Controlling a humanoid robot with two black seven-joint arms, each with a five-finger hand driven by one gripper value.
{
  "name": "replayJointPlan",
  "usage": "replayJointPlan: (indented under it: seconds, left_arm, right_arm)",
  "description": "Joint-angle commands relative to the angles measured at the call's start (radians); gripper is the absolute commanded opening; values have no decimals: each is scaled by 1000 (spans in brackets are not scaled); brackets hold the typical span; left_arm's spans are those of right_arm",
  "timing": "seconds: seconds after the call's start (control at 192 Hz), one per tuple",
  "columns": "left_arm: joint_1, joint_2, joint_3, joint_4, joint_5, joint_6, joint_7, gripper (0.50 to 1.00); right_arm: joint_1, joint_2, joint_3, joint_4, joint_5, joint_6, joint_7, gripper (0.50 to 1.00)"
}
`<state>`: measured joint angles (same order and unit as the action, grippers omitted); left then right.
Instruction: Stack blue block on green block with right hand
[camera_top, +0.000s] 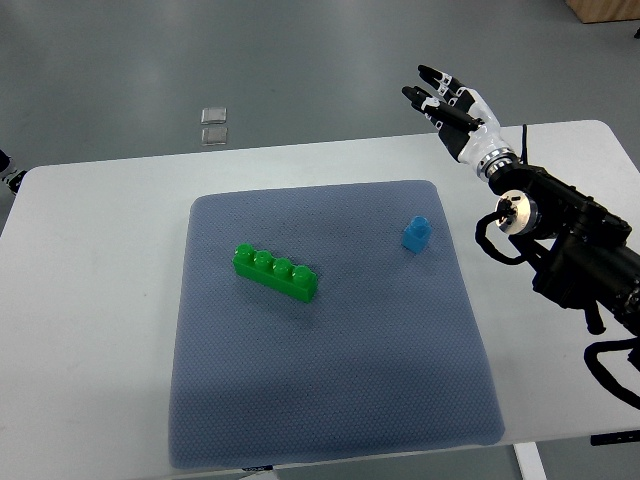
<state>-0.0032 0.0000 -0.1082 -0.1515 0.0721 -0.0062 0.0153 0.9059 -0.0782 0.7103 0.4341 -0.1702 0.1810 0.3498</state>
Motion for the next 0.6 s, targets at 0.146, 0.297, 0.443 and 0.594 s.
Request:
replayJointPlan:
  seconds: [0.146,0.297,0.443,0.594]
  left_arm:
    - [-1,0,15,1,0,6,-2,1000]
    - [-11,0,8,9,0,6,-2,1000]
    - [2,0,12,9,0,6,-2,1000]
    - [0,0,15,9,0,6,-2,1000]
  right_arm:
    - [1,0,0,0,0,0,0,913]
    - [1,0,0,0,0,0,0,913]
    - [-1,2,0,0,0,0,0,911]
    - [-2,2,0,0,0,0,0,913]
